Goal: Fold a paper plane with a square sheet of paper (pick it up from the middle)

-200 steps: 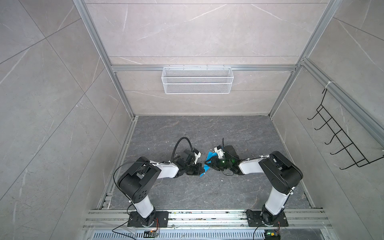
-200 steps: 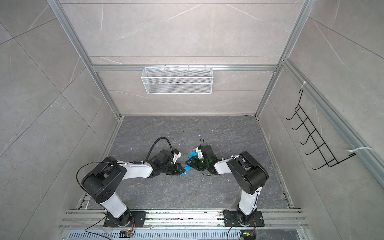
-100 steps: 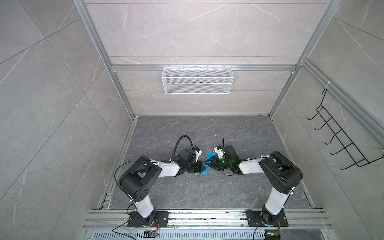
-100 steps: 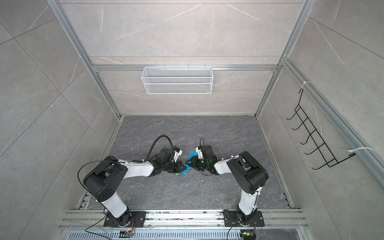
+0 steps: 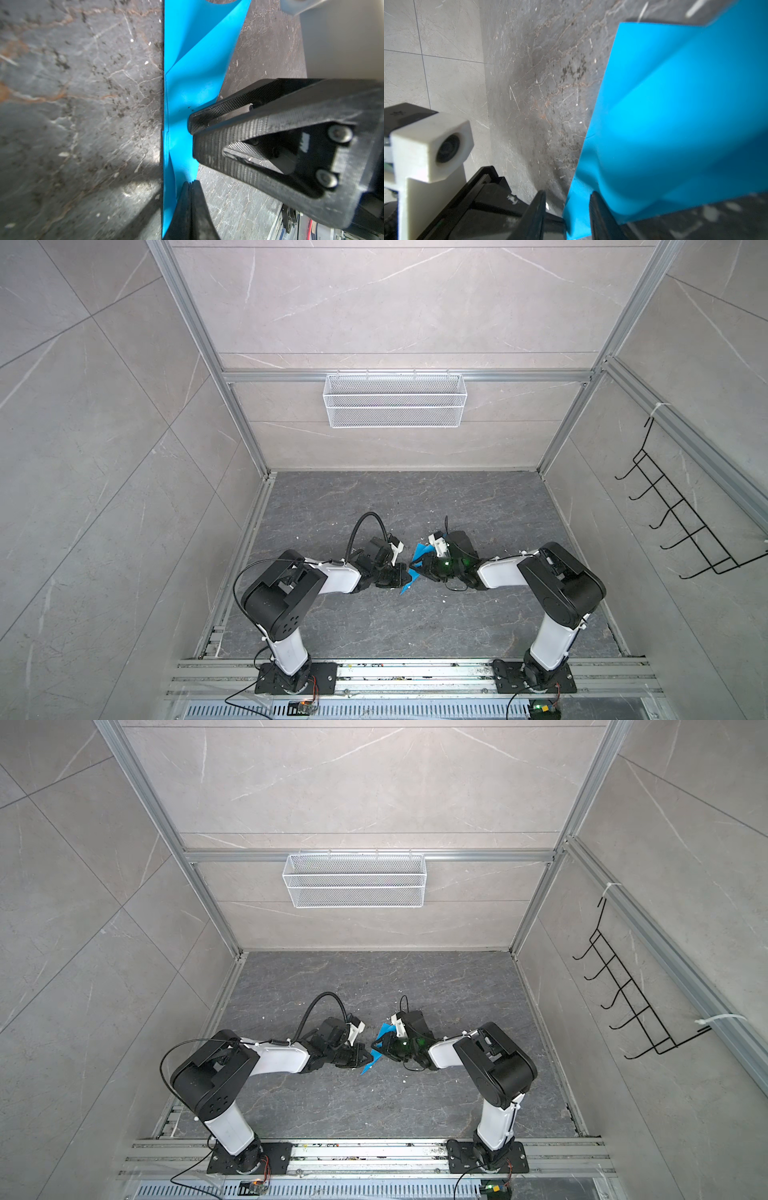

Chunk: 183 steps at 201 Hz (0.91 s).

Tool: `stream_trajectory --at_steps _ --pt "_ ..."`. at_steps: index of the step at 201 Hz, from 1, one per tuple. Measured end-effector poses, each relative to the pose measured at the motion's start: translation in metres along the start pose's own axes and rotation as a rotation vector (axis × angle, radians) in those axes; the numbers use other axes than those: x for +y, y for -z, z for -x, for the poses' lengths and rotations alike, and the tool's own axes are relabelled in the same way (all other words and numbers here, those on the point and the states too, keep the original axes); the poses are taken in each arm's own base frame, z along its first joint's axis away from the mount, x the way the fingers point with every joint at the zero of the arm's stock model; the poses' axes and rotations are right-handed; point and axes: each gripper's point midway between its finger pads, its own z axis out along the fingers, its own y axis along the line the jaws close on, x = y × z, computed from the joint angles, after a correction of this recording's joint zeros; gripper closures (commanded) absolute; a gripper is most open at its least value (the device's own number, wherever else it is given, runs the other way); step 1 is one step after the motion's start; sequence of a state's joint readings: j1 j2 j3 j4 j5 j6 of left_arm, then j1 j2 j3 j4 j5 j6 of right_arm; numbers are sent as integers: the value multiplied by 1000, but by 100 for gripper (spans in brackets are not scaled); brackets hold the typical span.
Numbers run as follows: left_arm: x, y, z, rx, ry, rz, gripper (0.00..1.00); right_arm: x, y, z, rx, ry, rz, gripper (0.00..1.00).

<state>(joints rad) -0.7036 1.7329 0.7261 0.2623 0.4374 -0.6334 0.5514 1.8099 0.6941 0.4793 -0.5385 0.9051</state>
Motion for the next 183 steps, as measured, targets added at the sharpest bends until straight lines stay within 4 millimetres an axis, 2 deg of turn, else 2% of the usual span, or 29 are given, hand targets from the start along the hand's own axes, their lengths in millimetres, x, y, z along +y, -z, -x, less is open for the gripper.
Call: stream_trajectory --at_steps 183 --pt "9 -3 -1 -13 0 57 100 -1 0 0 1 -2 -1 61"
